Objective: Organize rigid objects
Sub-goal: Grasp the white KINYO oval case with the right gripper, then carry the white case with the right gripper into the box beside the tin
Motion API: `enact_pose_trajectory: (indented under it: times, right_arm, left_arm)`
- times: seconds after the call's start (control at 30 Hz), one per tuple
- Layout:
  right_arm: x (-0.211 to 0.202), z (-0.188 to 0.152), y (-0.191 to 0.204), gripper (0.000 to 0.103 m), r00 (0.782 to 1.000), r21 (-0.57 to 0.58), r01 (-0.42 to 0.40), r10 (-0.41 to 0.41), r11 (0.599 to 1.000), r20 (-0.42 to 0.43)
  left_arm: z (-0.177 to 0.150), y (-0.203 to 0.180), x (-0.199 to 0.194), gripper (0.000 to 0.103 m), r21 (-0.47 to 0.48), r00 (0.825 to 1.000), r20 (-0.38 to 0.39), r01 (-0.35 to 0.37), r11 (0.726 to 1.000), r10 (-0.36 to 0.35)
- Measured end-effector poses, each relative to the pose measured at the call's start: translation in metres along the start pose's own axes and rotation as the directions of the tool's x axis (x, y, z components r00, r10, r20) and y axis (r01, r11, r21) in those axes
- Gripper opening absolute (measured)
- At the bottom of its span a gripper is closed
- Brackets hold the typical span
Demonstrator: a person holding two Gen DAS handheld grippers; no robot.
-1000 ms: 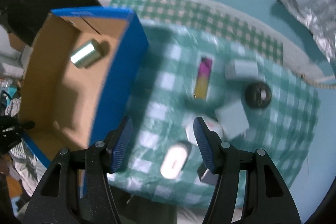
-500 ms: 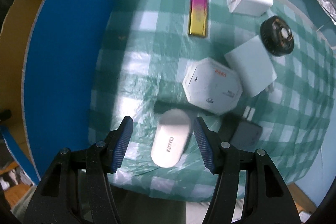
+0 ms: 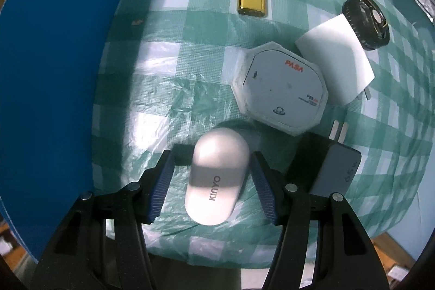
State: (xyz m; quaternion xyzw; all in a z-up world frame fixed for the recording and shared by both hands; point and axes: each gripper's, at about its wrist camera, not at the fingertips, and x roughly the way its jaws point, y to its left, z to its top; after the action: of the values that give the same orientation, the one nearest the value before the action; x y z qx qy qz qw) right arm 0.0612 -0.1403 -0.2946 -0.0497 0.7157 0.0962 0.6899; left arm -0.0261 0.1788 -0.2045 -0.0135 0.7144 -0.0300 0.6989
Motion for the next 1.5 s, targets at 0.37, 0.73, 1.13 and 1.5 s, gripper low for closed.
enact_pose_trajectory:
  times: [0.37,0.73,1.13,1.5]
  right_arm:
    - [0.003,-0.017,0.002,0.037,0.999,0.008,0.030,-0.030,1.000,0.017]
    - [-0.032,-0.014,-0.003,0.037,0.998,-0.019,-0.014,0.015,1.000,0.059]
    - [-0.101,0.000,0.004,0.037,0.990,-0.101,-0.039,0.052,0.994,0.132]
    - [-0.121,0.032,0.032,0.037,0.978,-0.179,-0.051,0.085,0.983,0.190]
  left_arm:
    - [-0.001,-0.001,0.000,0.015,0.007,1.000,0.002,0.006,1.000,-0.006]
    - [-0.002,0.000,0.000,0.015,0.014,1.000,0.002,0.009,1.000,-0.009]
    - [-0.001,0.001,0.001,0.015,0.019,1.000,-0.001,0.012,1.000,-0.011]
    - [0.003,0.003,0.001,0.015,0.002,1.000,-0.009,0.012,1.000,-0.011]
